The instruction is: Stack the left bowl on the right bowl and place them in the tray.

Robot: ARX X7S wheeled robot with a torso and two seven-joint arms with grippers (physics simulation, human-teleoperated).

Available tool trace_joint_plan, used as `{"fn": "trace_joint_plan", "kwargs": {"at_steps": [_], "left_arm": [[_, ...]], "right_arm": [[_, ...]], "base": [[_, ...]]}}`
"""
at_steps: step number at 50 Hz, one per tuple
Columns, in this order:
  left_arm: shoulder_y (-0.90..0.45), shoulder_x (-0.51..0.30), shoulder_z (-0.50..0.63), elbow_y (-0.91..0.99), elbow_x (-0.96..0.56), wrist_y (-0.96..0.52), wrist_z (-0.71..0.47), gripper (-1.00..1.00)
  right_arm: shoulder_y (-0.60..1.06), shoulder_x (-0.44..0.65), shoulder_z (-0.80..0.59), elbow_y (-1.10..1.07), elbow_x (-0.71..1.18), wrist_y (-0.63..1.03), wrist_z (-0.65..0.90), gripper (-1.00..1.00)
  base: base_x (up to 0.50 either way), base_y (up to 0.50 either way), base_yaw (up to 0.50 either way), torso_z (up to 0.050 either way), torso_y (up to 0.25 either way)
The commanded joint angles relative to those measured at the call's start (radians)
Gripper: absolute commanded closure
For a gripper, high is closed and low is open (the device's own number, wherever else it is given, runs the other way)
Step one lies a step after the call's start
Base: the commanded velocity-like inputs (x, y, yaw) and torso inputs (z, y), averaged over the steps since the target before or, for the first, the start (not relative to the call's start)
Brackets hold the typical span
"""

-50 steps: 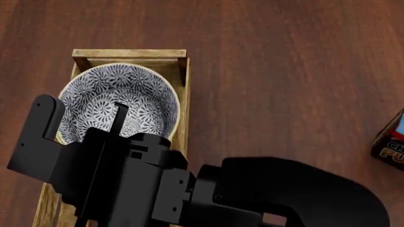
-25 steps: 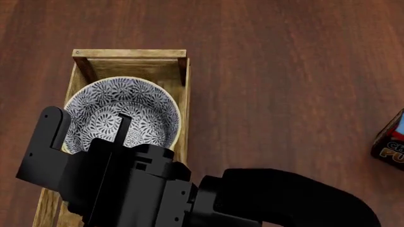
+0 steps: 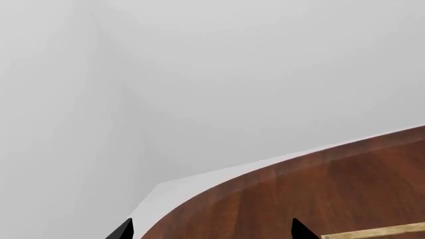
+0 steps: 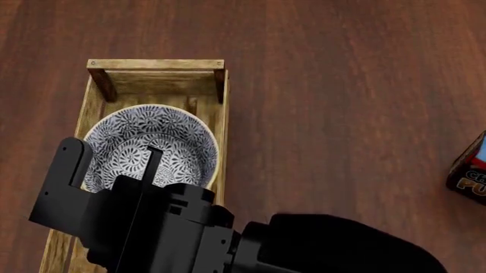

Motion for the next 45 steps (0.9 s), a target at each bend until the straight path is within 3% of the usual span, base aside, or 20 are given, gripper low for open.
{"fn": "trace_joint_plan", "kwargs": {"at_steps": [1,18,19,45], "left_arm": [[0.004,-0.003,-0.005,0.005,-0.007,-0.001,-0.004,-1.0],[0.003,-0.009,-0.004,0.0,-0.012,0.005,-0.01,-1.0],[0.004,-0.009,-0.004,0.0,-0.012,0.006,-0.01,-1.0],[0.012,-0.017,-0.007,0.006,-0.019,0.011,-0.019,-1.0]], "right_arm": [[-0.013,-0.002,0.007,0.01,-0.057,-0.01,-0.016,1.0],[-0.031,-0.002,0.007,0.005,-0.069,-0.011,-0.031,1.0],[-0.029,-0.002,0.007,0.004,-0.069,-0.011,-0.029,-1.0],[0.02,-0.002,0.006,-0.069,0.004,-0.005,0.062,-1.0]], "base": [[0.0,0.0,0.0,0.0,0.0],[0.0,0.0,0.0,0.0,0.0],[0.0,0.0,0.0,0.0,0.0],[0.0,0.0,0.0,0.0,0.0]]}}
